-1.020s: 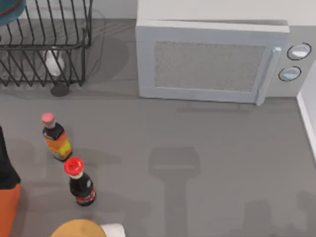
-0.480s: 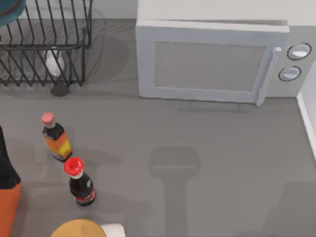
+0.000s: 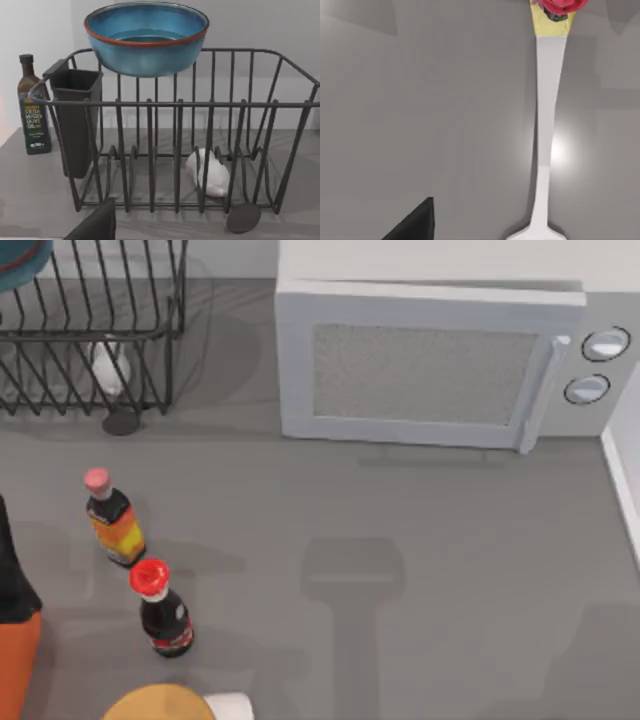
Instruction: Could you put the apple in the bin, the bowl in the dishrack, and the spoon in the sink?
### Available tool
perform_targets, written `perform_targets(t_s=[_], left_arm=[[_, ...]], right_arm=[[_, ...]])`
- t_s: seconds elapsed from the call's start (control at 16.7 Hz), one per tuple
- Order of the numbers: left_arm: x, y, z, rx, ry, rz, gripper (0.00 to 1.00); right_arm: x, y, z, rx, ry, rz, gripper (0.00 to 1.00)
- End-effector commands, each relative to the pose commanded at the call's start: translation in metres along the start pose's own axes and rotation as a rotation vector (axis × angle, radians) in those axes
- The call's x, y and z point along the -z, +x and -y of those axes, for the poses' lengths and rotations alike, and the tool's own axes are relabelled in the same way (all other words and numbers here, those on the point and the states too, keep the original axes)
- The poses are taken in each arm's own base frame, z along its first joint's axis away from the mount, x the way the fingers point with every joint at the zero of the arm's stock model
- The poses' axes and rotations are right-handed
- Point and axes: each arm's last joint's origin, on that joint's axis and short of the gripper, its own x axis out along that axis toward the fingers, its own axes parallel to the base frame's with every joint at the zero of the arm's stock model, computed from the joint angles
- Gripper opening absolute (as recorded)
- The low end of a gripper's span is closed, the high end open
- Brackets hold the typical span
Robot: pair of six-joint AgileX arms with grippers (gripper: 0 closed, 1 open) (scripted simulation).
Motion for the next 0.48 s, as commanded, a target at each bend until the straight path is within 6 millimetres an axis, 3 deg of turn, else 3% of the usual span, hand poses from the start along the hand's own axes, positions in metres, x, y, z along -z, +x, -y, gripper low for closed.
perform_targets(t_s=[0.18,0.48], left_arm=[[0.000,0.000,0.000,0.000,0.000,0.000,1.00],[0.000,0.000,0.000,0.000,0.000,0.000,1.00]], right_arm=[[0.001,0.024,0.003,-0.002,0.003,0.001,1.00],[0.002,0.080,0.003,0.010,0.002,-0.003,1.00]])
